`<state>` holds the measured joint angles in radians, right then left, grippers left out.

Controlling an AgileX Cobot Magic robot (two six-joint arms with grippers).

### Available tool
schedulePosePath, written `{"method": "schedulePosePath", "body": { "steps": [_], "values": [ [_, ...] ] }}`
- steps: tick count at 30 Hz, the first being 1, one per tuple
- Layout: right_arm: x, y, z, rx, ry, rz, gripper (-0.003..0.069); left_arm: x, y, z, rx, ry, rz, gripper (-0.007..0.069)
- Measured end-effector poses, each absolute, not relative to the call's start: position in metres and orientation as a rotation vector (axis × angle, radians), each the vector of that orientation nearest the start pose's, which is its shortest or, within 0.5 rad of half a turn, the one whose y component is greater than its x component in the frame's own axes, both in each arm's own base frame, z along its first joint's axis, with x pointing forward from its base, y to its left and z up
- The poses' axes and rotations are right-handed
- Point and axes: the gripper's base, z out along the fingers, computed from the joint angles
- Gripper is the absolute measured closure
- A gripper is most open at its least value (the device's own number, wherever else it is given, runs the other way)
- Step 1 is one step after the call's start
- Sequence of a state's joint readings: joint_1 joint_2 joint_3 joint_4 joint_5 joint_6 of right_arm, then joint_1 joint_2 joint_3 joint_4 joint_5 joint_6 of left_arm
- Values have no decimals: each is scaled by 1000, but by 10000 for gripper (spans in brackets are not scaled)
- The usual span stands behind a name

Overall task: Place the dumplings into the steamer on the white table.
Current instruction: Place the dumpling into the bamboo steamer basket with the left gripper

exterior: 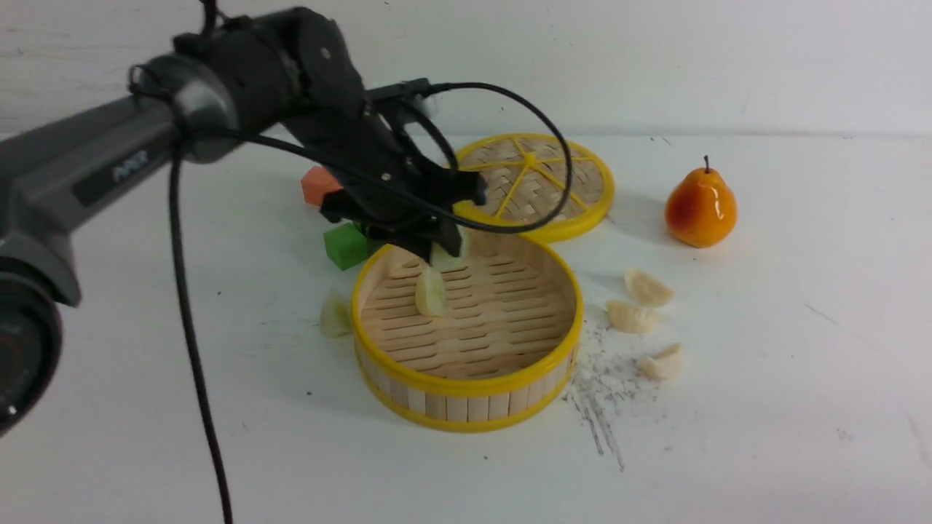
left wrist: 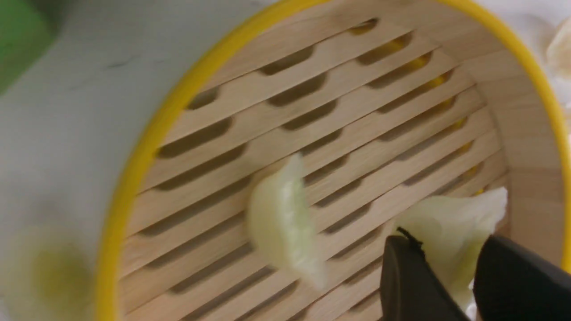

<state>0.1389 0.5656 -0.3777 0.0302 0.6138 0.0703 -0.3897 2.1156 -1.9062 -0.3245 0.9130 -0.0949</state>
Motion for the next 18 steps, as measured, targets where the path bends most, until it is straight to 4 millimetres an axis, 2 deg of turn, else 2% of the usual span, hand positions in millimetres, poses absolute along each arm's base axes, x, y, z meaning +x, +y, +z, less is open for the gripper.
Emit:
{"method": "schedulePosePath", "body": {
  "steps": [4,5,6,9,12,15,18],
  "values": [
    [101,16,244,-59,2288,142,627,438,-221,243,164,2599,-566,448],
    [101,16,244,-59,2289,142,627,442,-227,233,116,2589,-553,484],
    [101,16,244,-59,2289,142,627,445,-228,226,95,2590,-540,556],
    [101,16,244,-59,2289,142,627,448,-231,213,82,2602,-519,610],
    [101,16,244,-59,2289,142,627,449,-231,204,87,2614,-494,571],
    [101,16,244,-59,2289,142,623,449,-231,201,85,2629,-485,454],
    [101,16,244,-59,2289,142,621,447,-230,207,88,2633,-484,377]
  ]
}}
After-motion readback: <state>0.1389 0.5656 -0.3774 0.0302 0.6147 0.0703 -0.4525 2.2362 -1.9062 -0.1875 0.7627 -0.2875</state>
